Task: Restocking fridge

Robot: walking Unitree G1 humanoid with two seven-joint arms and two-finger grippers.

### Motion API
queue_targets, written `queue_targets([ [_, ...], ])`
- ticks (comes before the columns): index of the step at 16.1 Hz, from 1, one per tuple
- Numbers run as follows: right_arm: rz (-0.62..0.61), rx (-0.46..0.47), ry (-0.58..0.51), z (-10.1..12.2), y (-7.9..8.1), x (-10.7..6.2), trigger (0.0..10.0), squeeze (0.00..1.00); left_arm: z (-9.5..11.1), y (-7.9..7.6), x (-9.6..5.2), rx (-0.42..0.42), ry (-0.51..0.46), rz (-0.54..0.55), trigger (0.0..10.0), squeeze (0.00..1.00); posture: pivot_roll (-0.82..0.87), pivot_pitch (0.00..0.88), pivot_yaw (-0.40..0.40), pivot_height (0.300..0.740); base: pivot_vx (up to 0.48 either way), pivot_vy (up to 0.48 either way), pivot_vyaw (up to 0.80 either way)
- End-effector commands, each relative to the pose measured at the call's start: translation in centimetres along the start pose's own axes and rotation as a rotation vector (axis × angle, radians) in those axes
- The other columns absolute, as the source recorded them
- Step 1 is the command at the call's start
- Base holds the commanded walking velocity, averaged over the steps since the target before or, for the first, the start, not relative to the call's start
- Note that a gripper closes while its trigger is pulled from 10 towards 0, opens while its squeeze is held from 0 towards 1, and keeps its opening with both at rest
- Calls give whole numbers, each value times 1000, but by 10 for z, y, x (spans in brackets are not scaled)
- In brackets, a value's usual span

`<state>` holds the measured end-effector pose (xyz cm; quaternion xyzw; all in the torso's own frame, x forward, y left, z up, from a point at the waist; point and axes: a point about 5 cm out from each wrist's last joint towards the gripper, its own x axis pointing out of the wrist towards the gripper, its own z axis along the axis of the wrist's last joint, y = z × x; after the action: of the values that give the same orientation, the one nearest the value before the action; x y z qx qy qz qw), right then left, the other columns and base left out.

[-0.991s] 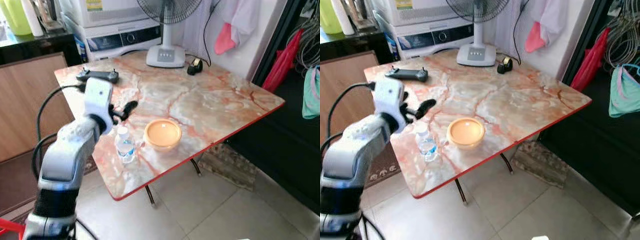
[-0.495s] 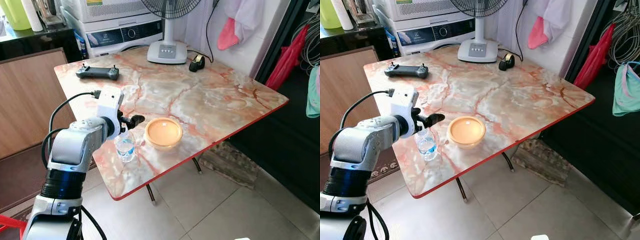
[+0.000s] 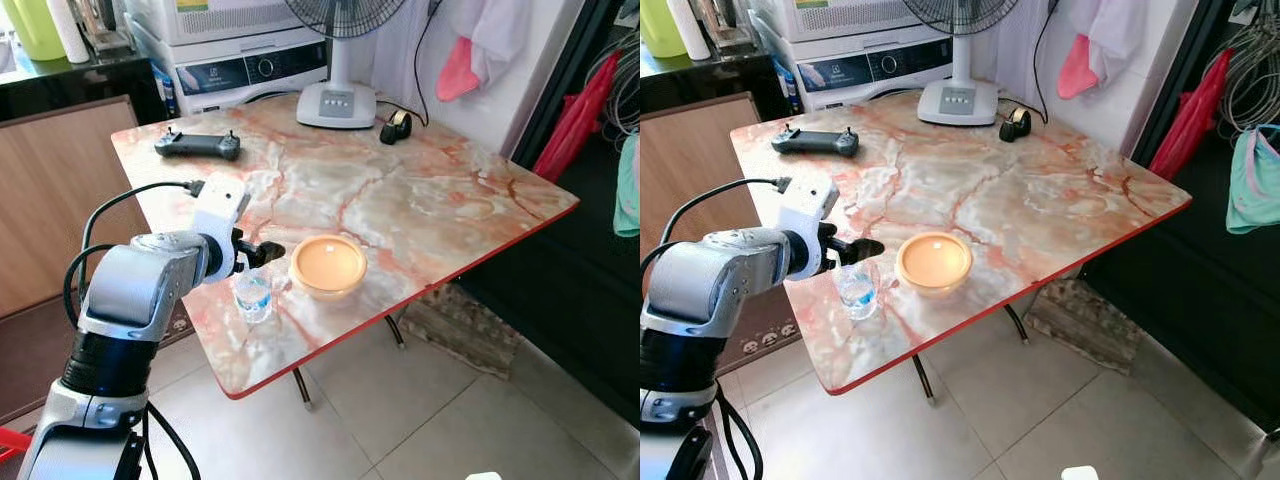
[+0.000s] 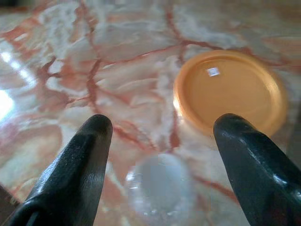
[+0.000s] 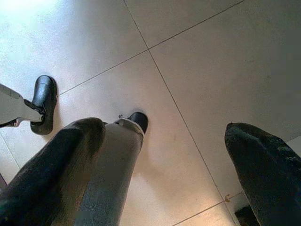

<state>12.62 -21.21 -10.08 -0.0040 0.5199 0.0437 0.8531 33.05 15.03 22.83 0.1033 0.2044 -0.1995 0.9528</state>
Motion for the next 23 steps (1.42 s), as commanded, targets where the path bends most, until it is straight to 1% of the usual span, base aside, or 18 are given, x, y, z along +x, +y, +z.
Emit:
queue_targets([
  [1, -1, 8, 11, -3, 0, 0, 10000, 0, 4, -5, -3, 22, -3, -43, 10000, 0, 196, 0, -34, 740, 0, 0, 0],
  [5, 2, 10, 12, -4, 1, 0, 10000, 0, 1, -6, -2, 12, 25, -30, 10000, 0, 190, 0, -25, 740, 0, 0, 0],
  [7, 5, 8, 17, -5, 1, 0, 10000, 0, -2, -1, -1, 11, 44, 1, 10000, 0, 189, 0, -23, 740, 0, 0, 0],
  [11, 7, 7, 21, -6, 1, -1, 10000, 0, -7, 0, 0, 1, 58, 9, 10000, 0, 184, 0, -21, 740, 0, 0, 0],
  [14, 8, 2, 20, -6, 1, -1, 10000, 0, -13, 1, 3, -25, 77, 18, 10000, 0, 186, 0, -26, 740, 0, 0, 0],
  [21, 10, 2, 19, -6, 0, -1, 10000, 0, -16, 3, 1, -24, 91, 25, 10000, 0, 189, 0, -25, 740, 0, 0, 0],
  [22, 11, 3, 19, -5, 0, -1, 10000, 0, -17, 3, 2, -24, 92, 23, 8118, 0, 189, 0, -25, 740, 0, 0, 0],
  [23, 11, 4, 19, -5, 1, -1, 10000, 0, -18, 2, 2, -23, 94, 21, 4863, 0, 185, 0, -23, 740, 0, 0, 0],
])
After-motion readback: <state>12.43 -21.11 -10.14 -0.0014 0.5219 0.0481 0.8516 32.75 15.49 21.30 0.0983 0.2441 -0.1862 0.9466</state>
